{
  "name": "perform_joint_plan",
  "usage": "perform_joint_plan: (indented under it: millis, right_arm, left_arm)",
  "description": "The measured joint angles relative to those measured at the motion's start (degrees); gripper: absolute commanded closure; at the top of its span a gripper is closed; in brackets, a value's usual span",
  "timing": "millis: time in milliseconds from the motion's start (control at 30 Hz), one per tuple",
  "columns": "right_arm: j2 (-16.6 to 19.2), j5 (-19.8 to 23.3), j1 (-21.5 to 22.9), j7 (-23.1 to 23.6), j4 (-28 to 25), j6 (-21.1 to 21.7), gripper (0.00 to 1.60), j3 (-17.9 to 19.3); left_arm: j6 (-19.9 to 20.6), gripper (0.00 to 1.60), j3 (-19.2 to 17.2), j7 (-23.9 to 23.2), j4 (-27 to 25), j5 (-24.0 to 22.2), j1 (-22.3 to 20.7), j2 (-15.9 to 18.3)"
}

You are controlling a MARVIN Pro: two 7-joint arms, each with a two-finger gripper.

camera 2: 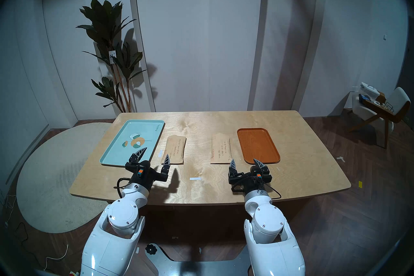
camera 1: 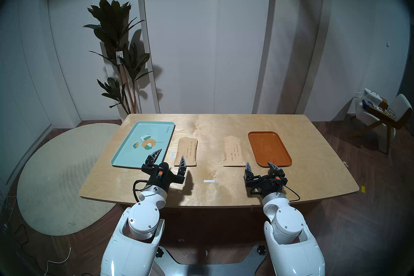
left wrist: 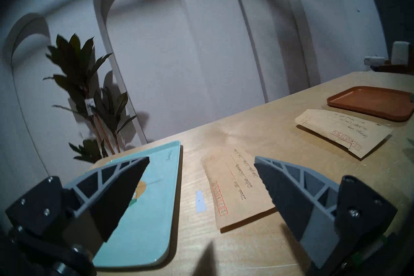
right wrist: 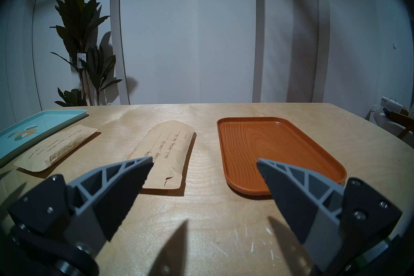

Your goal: Sort the mail into the trays, one tray per recipient

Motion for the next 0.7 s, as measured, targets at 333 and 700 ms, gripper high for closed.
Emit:
perform_joint_plan:
  millis: [333, 700]
  right_arm:
    - [0.0, 0.0, 0.0, 0.0, 0.2, 0.0, 0.00, 0.0]
    - [0.0, 0.0, 0.0, 0.0, 0.2, 0.0, 0.00, 0.0]
  left_arm:
    - [-0.7, 0.00, 0.4, -11.6, -5.6, 7.6, -3.1, 7.6]
    - [-1.9, 0.00, -0.3, -24.2, -10.8, 10.8, -3.0, 15.0]
